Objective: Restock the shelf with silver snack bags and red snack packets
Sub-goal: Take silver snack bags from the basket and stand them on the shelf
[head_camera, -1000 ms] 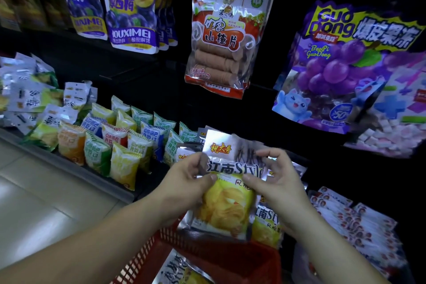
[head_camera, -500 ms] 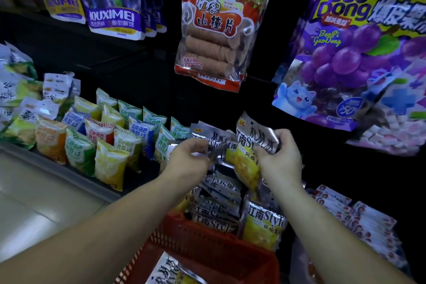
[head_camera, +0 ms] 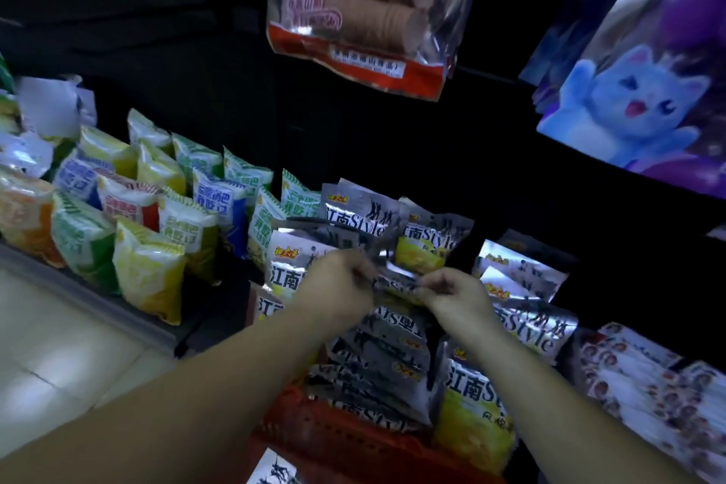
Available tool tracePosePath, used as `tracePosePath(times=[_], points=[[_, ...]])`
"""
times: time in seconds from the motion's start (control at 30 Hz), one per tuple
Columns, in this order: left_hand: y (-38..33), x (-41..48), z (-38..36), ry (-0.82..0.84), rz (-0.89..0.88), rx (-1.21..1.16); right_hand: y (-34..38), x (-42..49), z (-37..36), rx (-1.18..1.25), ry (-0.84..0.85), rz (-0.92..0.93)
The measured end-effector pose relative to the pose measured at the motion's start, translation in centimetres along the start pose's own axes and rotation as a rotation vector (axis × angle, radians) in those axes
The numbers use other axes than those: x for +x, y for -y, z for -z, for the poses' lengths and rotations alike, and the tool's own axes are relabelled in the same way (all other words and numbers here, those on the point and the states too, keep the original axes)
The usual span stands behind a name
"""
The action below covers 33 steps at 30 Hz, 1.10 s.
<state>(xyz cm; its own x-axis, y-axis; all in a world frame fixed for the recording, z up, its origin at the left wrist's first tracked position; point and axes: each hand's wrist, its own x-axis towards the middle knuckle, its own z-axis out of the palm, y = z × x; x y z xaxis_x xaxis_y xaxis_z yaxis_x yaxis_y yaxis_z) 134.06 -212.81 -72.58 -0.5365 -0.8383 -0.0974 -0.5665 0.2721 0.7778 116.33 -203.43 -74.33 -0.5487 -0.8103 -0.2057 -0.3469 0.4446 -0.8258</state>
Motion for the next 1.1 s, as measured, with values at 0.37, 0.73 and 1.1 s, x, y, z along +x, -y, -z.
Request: tracePosePath(times=[0.37,0.73,1.1], points=[[0.3,0.8,-0.6,0.002,0.012,-0.143,1.8,0.4,0.3,-0.041,-0.141,0.047],[-0.2,4.0,-3.2,-0.012,-0.005,-0.332,0.9,10.5,1.4,-0.566,-0.100,0.085],[-0.8,2.9,-0.4,-0.093,0.002,-0.402,4.0,4.9,5.0,-0.546,-0.566,0.317]])
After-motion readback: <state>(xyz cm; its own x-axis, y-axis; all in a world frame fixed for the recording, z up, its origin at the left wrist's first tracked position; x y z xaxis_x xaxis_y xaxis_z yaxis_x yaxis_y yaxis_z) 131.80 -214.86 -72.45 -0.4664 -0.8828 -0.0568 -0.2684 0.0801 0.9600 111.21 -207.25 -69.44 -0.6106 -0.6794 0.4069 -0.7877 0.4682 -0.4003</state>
